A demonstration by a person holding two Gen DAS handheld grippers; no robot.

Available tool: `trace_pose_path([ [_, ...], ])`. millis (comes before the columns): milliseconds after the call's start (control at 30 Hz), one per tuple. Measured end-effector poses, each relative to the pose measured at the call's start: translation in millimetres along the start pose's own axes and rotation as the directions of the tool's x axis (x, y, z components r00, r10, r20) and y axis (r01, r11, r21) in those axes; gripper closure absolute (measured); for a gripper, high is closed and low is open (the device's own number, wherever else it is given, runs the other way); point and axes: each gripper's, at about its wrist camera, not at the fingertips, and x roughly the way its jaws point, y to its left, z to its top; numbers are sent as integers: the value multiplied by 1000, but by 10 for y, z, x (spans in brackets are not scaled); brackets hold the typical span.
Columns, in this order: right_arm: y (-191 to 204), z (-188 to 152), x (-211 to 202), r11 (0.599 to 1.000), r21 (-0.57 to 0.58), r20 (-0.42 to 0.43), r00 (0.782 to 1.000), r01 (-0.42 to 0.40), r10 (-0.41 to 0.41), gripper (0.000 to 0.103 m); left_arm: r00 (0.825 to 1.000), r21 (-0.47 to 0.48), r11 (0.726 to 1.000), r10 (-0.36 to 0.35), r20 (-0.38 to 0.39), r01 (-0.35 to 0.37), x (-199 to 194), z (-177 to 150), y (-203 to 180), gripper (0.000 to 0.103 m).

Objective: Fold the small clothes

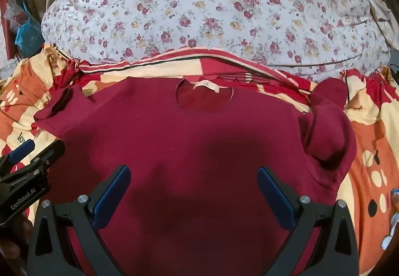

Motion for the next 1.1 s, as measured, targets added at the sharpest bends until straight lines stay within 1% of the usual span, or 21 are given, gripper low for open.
trace_pose_path([
  [167, -2, -15, 43, 1000, 16, -9, 1000, -1, 1, 0, 1000, 7, 1000, 5, 11, -5, -7, -9, -22, 31],
  [533, -11, -32, 60, 999, 39, -22, 1000, -1, 1, 0, 1000, 10, 1000, -3, 9, 3, -7, -28, -33, 31],
  [767, -12, -48, 54, 999, 37, -30, 1000, -1, 2, 0, 1000, 26, 1000, 7, 16, -7, -23, -50, -59, 31],
  [1100, 62, -40, 96, 1000, 18, -42, 999, -4, 5, 0, 1000, 14, 1000, 22, 14, -22, 2, -30, 5, 31],
])
